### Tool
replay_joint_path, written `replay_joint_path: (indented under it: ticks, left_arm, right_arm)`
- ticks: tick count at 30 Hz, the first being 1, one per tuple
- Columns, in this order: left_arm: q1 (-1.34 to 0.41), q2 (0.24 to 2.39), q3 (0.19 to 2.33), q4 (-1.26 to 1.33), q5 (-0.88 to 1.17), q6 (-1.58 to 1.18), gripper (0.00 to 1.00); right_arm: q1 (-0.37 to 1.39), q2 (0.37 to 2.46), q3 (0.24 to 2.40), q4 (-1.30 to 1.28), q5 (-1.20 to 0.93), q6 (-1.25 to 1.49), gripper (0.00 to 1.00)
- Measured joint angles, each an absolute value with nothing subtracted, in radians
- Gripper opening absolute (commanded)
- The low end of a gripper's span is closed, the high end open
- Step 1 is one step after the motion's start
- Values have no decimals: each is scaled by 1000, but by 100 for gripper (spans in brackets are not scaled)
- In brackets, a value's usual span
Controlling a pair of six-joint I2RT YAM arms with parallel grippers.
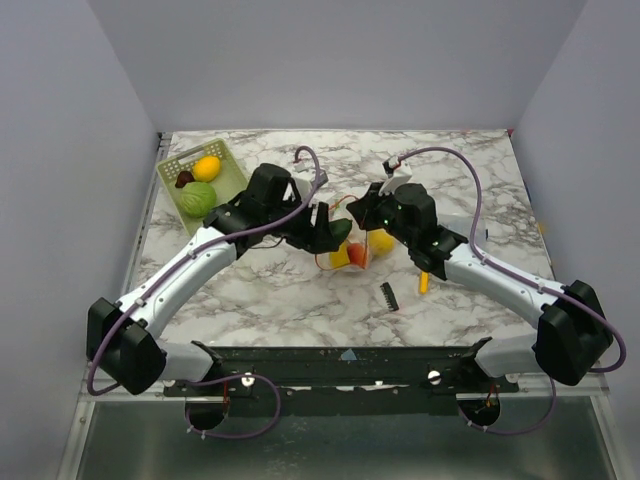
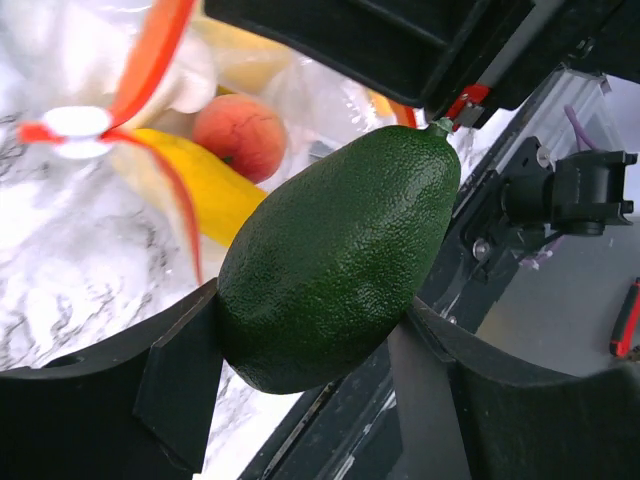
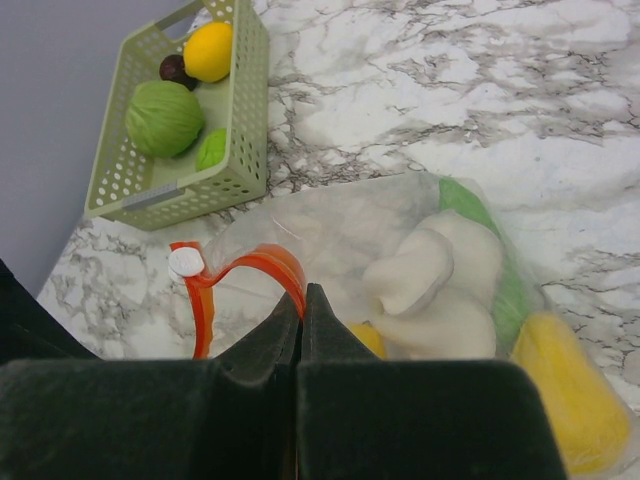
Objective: Place the food in the zip-top bag and seal the zipper
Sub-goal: Place the fake fruit in the zipper food storage bag.
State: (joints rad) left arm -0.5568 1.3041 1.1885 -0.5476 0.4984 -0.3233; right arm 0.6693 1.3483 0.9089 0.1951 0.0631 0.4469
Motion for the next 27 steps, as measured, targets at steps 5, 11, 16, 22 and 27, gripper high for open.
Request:
replay_joint_path:
  ticks: [5,11,16,22,27]
  left_arm:
    - [-604,1377,1201,-537,508,-342,23]
    - [-606,1446,1229,-535,506,-360,68]
    - [-613,1466,1251,-537,503,-356,87]
    - [-616,1464,1268,-548,477,-329,95]
    - [-615,1447,1280,-571,434,-295,91]
  right_arm:
    - [669,1348,898,202,63,447,1]
    - [669,1348,896,202,64,445,1]
    - [667,1345,894,208,65,444,1]
    - [669,1343,891,210,66,444,1]
    - [669,1343,885,216,66,444,1]
